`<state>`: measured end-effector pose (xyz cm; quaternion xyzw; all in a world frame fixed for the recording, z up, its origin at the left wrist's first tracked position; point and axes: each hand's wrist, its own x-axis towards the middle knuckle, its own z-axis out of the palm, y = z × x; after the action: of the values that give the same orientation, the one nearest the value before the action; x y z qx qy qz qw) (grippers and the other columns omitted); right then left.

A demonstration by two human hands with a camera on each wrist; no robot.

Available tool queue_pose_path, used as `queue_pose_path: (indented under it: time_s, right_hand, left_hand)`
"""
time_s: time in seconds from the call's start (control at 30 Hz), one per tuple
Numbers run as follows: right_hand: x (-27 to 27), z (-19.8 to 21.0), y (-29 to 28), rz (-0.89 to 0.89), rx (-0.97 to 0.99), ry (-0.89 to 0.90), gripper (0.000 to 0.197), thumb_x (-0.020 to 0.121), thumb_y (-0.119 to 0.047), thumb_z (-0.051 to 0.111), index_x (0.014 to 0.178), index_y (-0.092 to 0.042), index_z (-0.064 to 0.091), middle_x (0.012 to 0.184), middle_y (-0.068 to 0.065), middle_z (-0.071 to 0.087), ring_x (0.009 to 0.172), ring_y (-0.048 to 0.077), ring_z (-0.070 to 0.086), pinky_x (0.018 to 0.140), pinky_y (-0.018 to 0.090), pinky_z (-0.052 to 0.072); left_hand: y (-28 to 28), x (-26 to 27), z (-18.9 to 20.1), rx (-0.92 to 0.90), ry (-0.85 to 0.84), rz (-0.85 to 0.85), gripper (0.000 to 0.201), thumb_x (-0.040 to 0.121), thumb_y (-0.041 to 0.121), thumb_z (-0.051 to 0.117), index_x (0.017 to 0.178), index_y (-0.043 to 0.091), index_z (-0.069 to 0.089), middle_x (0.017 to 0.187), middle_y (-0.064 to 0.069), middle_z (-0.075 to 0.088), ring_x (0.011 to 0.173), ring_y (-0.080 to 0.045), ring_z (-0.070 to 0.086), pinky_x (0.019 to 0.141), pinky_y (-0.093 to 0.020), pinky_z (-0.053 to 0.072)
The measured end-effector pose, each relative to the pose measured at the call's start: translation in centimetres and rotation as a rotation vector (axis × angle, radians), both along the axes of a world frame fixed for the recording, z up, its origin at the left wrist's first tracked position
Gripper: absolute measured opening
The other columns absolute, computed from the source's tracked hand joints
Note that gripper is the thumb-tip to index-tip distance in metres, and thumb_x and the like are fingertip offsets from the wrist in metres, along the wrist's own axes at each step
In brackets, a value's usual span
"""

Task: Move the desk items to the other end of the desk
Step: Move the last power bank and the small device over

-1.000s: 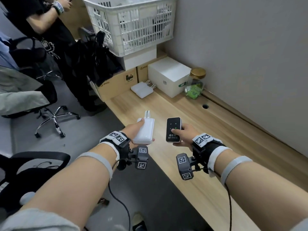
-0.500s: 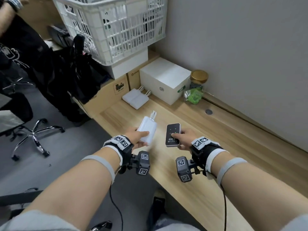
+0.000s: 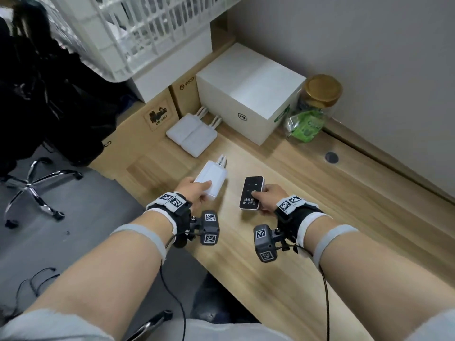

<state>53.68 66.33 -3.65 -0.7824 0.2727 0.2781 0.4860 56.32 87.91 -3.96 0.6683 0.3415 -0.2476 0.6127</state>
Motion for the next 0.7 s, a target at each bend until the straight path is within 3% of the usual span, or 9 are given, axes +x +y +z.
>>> queue_pose_path:
  time_s: [0.1,0.17,0.23,0.33,0.43,0.5,0.57,0.63,0.7]
  right_hand:
    - [2.1,-1.6,0.4,0.003,-0.021,0.004,0.017,0.092,-0.02,0.062,0.076,-0.017,0.056,0.08,0.014,0.068,0.05,0.024,0.058,0.043,0.025,0.047]
    - [3.4,-2.6,0.7,-0.021,-0.014,0.012,0.013,0.093,-0.02,0.062,0.082,-0.015,0.057,0.077,0.014,0.069,0.045,0.021,0.058,0.043,0.025,0.048]
    - [4.7,-3.5,1.3,-0.074,-0.002,0.015,0.007,0.093,-0.017,0.061,0.09,-0.011,0.058,0.074,0.012,0.067,0.036,0.014,0.057,0.037,0.021,0.046]
    - [6.2,-4.0,2.2,-0.196,0.039,0.008,0.006,0.094,-0.011,0.061,0.088,-0.01,0.058,0.082,0.011,0.064,0.045,0.015,0.061,0.033,0.022,0.049]
    - [7.6,-3.8,3.2,-0.249,0.063,-0.018,0.024,0.094,-0.007,0.059,0.074,-0.017,0.051,0.077,0.003,0.06,0.058,0.02,0.063,0.048,0.032,0.059]
    - [8.5,-3.9,3.8,-0.257,0.047,-0.017,0.022,0.092,-0.007,0.059,0.075,-0.017,0.052,0.078,0.001,0.06,0.06,0.021,0.066,0.062,0.041,0.062]
    - [9.0,-3.8,4.5,-0.27,0.04,-0.032,0.006,0.091,-0.009,0.061,0.088,-0.013,0.059,0.089,0.005,0.064,0.063,0.02,0.069,0.063,0.038,0.063]
    - [9.2,-3.6,5.1,-0.291,0.024,-0.064,0.018,0.089,-0.011,0.063,0.108,-0.01,0.061,0.098,0.006,0.066,0.065,0.018,0.069,0.059,0.034,0.062]
    - [9.4,-3.3,5.6,-0.281,0.018,-0.095,0.026,0.09,-0.011,0.061,0.116,-0.013,0.061,0.094,0.005,0.068,0.066,0.017,0.067,0.069,0.04,0.063]
  left_hand:
    - [-0.2,2.4,-2.4,-0.02,0.003,-0.008,0.035,0.09,0.01,0.068,0.121,0.002,0.054,0.098,-0.019,0.064,0.083,-0.034,0.062,0.075,-0.04,0.053]
    - [-0.2,3.8,-4.0,-0.012,0.005,-0.005,0.04,0.085,0.018,0.071,0.122,0.008,0.058,0.104,-0.017,0.068,0.095,-0.04,0.068,0.089,-0.046,0.055]
    - [-0.4,5.0,-4.5,0.076,-0.022,-0.025,0.043,0.085,0.026,0.071,0.124,0.012,0.058,0.112,-0.012,0.068,0.102,-0.037,0.068,0.094,-0.048,0.054]
    - [-0.8,6.7,-4.9,0.201,-0.09,-0.014,0.045,0.087,0.022,0.068,0.127,0.006,0.056,0.114,-0.008,0.067,0.097,-0.027,0.064,0.085,-0.032,0.05]
    - [-0.8,7.9,-5.1,0.249,-0.131,0.009,0.048,0.083,0.017,0.069,0.126,0.003,0.053,0.116,-0.008,0.066,0.099,-0.026,0.065,0.081,-0.028,0.046]
    - [-0.7,8.3,-5.4,0.252,-0.134,0.022,0.049,0.079,0.015,0.069,0.125,0.004,0.053,0.116,-0.009,0.067,0.103,-0.026,0.066,0.082,-0.029,0.048]
    - [-0.5,8.3,-5.4,0.24,-0.15,0.054,0.049,0.079,0.011,0.069,0.126,0.003,0.053,0.117,-0.007,0.068,0.102,-0.021,0.067,0.083,-0.026,0.048]
    - [-0.4,8.1,-5.4,0.221,-0.179,0.108,0.047,0.083,0.008,0.067,0.128,0.004,0.052,0.116,0.0,0.065,0.097,-0.014,0.063,0.082,-0.023,0.045]
    - [-0.4,7.9,-5.1,0.203,-0.205,0.149,0.047,0.085,0.008,0.065,0.131,0.007,0.051,0.113,0.005,0.061,0.096,-0.012,0.06,0.084,-0.022,0.044]
